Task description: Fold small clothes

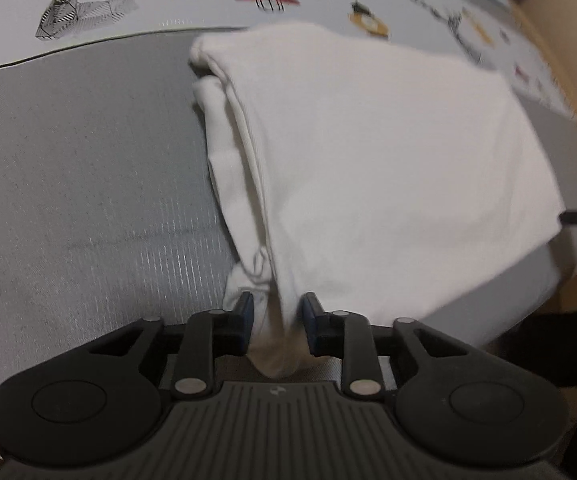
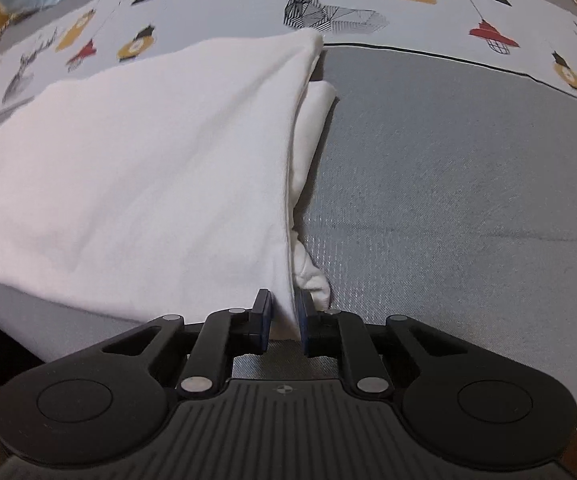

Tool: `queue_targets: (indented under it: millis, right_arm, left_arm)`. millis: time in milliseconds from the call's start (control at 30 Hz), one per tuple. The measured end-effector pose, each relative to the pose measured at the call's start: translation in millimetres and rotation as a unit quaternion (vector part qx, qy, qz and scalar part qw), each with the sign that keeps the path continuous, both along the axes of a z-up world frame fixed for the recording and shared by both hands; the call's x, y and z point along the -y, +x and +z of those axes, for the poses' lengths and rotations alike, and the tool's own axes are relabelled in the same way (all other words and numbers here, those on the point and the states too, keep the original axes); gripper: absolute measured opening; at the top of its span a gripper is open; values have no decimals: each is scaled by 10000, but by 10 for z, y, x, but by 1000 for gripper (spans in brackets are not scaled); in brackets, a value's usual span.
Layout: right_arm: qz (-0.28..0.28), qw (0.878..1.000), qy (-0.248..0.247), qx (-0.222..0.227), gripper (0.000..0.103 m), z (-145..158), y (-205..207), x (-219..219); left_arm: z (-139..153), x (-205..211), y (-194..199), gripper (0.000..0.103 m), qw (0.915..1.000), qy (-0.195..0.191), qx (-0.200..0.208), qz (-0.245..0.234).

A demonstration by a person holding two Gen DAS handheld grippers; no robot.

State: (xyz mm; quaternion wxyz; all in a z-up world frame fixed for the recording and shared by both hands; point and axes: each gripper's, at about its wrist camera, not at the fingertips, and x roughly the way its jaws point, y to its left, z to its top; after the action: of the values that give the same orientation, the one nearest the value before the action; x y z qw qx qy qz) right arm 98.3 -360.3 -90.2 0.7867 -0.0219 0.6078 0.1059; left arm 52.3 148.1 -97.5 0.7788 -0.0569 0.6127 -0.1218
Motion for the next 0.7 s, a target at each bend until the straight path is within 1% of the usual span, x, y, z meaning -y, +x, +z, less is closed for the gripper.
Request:
queue_targets:
  millis: [33, 100, 133, 167, 200, 233, 267, 300, 333, 367, 400, 433, 467, 500, 533, 567, 600, 633, 700]
  right_arm:
    - [73, 10000, -35, 10, 7, 5, -9, -16]
    - [162, 9997, 15, 167, 5, 87, -21, -20]
    - [94, 9993, 192, 309, 5, 169, -26, 17]
    - [-80, 9980, 445, 448, 5, 258, -15, 97]
    - [-279, 9962, 645, 521, 5, 315, 0, 185]
    - [-463, 9947, 772, 504, 5, 324, 10, 269]
    - [-559, 9951, 743, 339, 5, 266, 14, 325]
    - [-515, 9972, 529, 112, 5, 167, 3, 326]
    - [-351, 9991, 206, -127, 0, 55, -18, 288]
    - [-149, 9990, -287, -300, 0, -49, -46, 225]
    - [-46, 9971, -648, -389, 0, -116, -65, 200]
    - [-86, 9966, -716, -410, 0, -126, -66, 215]
    - [-152, 9974, -620, -335, 0, -89, -57, 242]
    - [-210, 9985, -477, -168, 0, -18, -48, 270]
    - [-271, 9991, -322, 47, 0, 72, -39, 294]
    - [-343, 9988, -189, 288, 0, 170, -36, 314]
    - [-387, 9979, -92, 515, 3, 255, -40, 319]
    - [-366, 9964, 62, 761, 3, 342, -49, 299]
    - [-127, 9925, 432, 1139, 3, 462, -77, 219]
  left_arm:
    - [7, 18, -4, 4, 10000, 21, 49, -47]
    - [105, 7, -25, 4, 9994, 46, 351, 65]
    - [181, -39, -45, 4, 9983, -62, 528, 237]
    - [242, -95, -69, 4, 9968, -265, 657, 381]
    - [267, -133, -81, 4, 9958, -380, 692, 454]
    - [234, -145, -73, 4, 9966, -326, 594, 464]
    - [152, -139, -66, 4, 9982, -135, 390, 426]
    - [41, -102, -48, 4, 9993, 112, 141, 323]
    - [-55, -41, -51, 4, 9994, 331, -33, 132]
    - [-98, 12, -52, 5, 9987, 502, -96, -34]
    - [-114, 45, -61, 6, 9979, 626, -98, -122]
    - [-95, 63, -69, 10, 9976, 689, -35, -116]
    - [-57, 70, -73, 12, 9974, 709, 68, -95]
    - [18, 75, -82, 17, 9969, 744, 261, -80]
    - [87, 80, -96, 26, 9958, 798, 454, -54]
    - [162, 78, -103, 29, 9942, 838, 681, -15]
    - [228, 91, -118, 29, 9925, 825, 901, 13]
    - [279, 101, -126, 29, 9916, 733, 1064, 20]
    - [321, 194, -140, 29, 9906, 577, 1240, -73]
